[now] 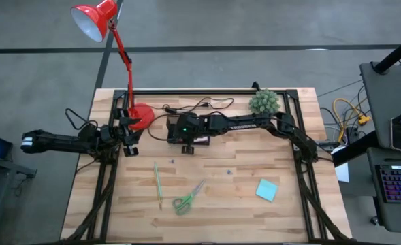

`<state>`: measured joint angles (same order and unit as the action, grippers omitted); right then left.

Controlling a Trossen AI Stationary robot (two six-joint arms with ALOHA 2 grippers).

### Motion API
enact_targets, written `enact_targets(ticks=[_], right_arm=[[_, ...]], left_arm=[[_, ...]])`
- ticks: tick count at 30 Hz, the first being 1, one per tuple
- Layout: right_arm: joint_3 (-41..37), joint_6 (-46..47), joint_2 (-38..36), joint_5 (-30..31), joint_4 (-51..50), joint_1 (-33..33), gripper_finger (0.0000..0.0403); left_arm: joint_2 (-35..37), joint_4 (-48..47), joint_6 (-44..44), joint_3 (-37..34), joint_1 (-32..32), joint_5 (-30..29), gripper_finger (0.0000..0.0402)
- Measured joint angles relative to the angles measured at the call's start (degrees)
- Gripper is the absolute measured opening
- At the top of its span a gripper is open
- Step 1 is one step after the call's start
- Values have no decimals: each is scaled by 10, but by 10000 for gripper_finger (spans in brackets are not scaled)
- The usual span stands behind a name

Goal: Pick and place office supplies into organizer
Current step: Put the green eraser into the black mesh desk organizer, then put the right blue clip binder into the black mesh desk organizer

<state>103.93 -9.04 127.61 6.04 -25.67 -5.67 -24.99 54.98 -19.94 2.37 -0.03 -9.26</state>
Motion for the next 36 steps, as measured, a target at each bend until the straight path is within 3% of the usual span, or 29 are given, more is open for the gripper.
enact_targets(ticks=[29,36], right_arm=[[-24,5,0,0,-2,-9,66],[4,20,0,-5,0,-8,66]], left_arm=[[0,0,0,0,0,0,155],[0,0,0,0,0,0,155]])
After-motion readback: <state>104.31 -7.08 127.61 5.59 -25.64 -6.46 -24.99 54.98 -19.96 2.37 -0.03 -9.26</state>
